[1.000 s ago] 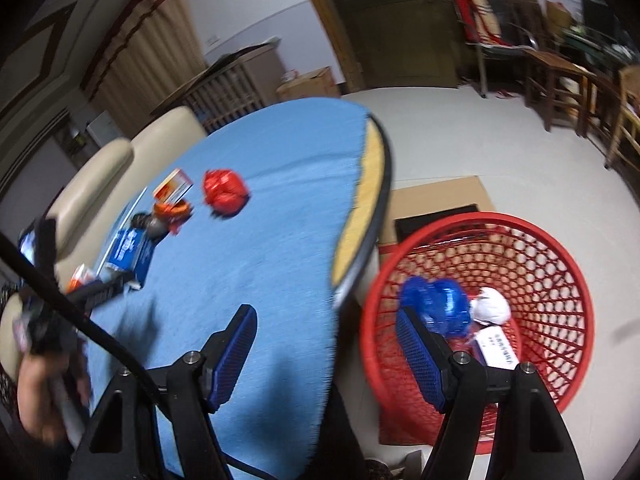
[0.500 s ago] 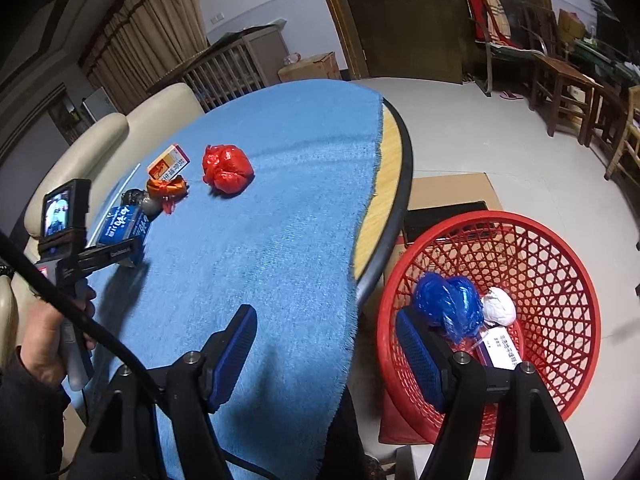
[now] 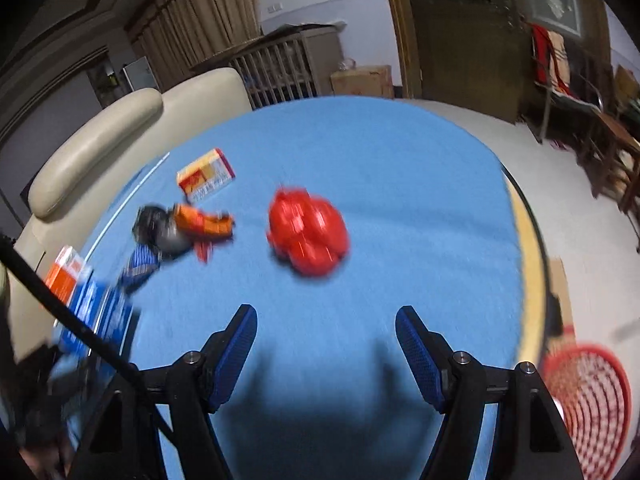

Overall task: Collect trash
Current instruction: 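Grasp the blue toothpaste box with the left gripper, then grasp the red plastic bag with the right gripper, then carry the red bag in the right gripper while the left carries the toothpaste box toward the basket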

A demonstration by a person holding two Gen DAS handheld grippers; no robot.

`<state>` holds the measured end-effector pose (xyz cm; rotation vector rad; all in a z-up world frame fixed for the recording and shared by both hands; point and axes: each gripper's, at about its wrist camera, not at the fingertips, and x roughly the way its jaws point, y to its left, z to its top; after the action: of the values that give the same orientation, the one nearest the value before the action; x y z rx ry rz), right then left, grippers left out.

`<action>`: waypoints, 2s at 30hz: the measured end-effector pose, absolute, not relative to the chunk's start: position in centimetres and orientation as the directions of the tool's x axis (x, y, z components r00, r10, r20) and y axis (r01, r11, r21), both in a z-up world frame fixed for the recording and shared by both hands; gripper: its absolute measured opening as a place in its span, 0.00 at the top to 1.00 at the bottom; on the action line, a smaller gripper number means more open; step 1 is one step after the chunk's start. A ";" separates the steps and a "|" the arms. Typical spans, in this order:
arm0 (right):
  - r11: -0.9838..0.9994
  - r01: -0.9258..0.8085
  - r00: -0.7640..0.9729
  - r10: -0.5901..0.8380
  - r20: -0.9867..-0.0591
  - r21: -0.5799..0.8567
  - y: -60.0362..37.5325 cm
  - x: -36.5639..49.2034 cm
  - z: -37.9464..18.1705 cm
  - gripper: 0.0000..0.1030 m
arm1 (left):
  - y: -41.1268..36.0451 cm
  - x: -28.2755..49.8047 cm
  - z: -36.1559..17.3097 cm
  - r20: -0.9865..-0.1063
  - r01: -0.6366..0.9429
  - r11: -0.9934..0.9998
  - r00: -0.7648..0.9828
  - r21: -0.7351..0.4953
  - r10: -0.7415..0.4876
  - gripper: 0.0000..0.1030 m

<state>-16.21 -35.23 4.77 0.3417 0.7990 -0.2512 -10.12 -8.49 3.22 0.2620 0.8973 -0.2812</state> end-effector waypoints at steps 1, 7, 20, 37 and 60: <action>0.918 0.344 0.673 -0.096 -0.733 0.195 -35.3 -14.9 4.9 0.27 | -8.1 -10.1 3.2 -0.798 0.339 0.935 0.589 0.102 -0.127 0.48; 0.920 0.355 0.646 -0.115 -0.754 0.163 -36.0 -8.8 4.3 0.27 | -6.6 -9.7 3.5 -0.801 0.310 0.947 0.586 0.086 -0.119 0.48; 0.946 0.276 0.636 -0.045 -0.770 0.173 -34.3 -10.0 3.5 0.43 | -6.4 -11.0 5.0 -0.793 0.293 0.954 0.596 0.068 -0.126 0.48; 0.929 0.183 0.784 0.061 -0.618 0.323 -29.7 -23.5 9.2 0.43 | -7.7 -17.4 9.0 -0.751 0.305 0.951 0.640 0.053 -0.164 0.48; 0.875 0.201 0.874 0.042 -0.484 0.441 -31.4 -33.7 11.2 0.43 | -13.4 -22.9 10.6 -0.735 0.414 0.902 0.647 0.119 -0.201 0.48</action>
<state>-33.72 -31.38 11.18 0.5043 0.5051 -0.0868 -22.87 -13.36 10.60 0.2886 0.7941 -0.3550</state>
